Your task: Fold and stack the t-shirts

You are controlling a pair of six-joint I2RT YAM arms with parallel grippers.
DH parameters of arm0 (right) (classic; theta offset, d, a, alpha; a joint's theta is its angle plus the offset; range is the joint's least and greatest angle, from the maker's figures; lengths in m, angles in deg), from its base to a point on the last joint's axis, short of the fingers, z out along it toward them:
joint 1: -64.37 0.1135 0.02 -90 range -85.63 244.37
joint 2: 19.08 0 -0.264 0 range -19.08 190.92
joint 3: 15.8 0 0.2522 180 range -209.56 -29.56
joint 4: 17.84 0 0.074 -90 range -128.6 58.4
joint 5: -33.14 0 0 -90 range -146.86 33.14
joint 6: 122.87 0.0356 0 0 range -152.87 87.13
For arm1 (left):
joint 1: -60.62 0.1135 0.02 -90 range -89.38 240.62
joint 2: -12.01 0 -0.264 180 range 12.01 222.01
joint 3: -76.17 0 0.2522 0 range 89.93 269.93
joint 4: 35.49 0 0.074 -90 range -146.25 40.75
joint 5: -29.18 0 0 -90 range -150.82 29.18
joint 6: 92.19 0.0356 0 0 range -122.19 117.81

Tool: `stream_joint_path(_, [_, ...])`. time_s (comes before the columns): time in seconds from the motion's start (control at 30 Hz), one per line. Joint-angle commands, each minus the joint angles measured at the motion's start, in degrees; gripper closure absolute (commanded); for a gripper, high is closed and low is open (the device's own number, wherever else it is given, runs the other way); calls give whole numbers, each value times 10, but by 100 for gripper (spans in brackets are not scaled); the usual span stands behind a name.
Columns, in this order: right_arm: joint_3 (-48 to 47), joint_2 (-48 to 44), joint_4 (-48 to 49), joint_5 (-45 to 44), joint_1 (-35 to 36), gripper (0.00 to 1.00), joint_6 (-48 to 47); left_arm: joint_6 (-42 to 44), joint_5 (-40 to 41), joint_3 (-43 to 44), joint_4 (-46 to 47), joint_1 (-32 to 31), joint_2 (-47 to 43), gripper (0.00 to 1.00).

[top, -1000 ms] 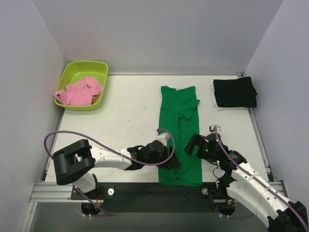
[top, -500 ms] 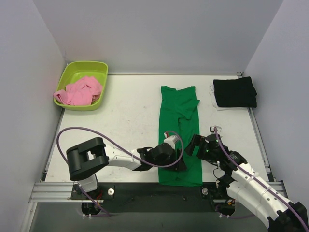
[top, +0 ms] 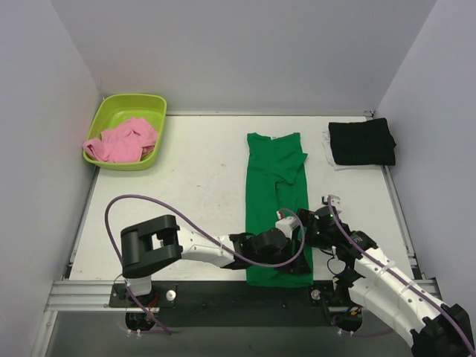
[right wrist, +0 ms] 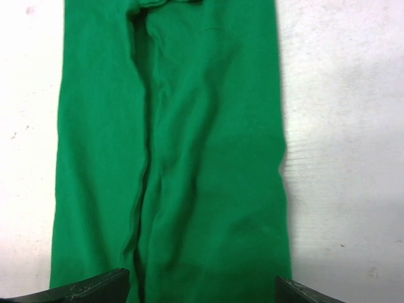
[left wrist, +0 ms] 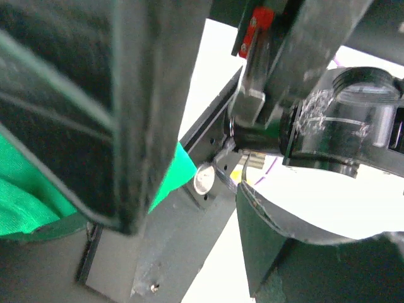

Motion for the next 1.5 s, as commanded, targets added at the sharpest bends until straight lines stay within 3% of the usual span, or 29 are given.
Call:
stream_joint_path(0.0, [-1,2,5,-14,5,2,0,-6,-14,15,30,-19,10,34])
stream_joint_path(0.1, [-4,3,5,-20,4,2,-3,5,6,-6,15,-22,-33,34])
stream_joint_path(0.23, [-17,21,8,-21,6,2,-7,41,36,-35,-72,-4,-123,34])
stream_joint_path(0.5, [-44,30,23,20,21,2,10,68,87,-131,-187,43,-362,33])
stream_joint_path(0.63, [-77,23,7,-1,74,1,23,81,114,-150,-276,74,-457,32])
stream_joint_path(0.77, [-109,35,-3,-2,141,0,51,85,130,-170,-329,112,-530,24])
stream_joint_path(0.83, [-104,36,12,-12,192,0,82,85,130,-180,-337,118,-546,9])
stream_joint_path(0.87, [-100,37,17,-15,208,0,93,84,132,-190,-339,121,-555,8])
stream_joint_path(1.03, [-62,40,69,-24,277,0,144,67,137,-220,-333,125,-569,7])
stream_joint_path(1.47, [-1,32,97,-54,344,0,206,69,118,-247,-319,152,-582,5])
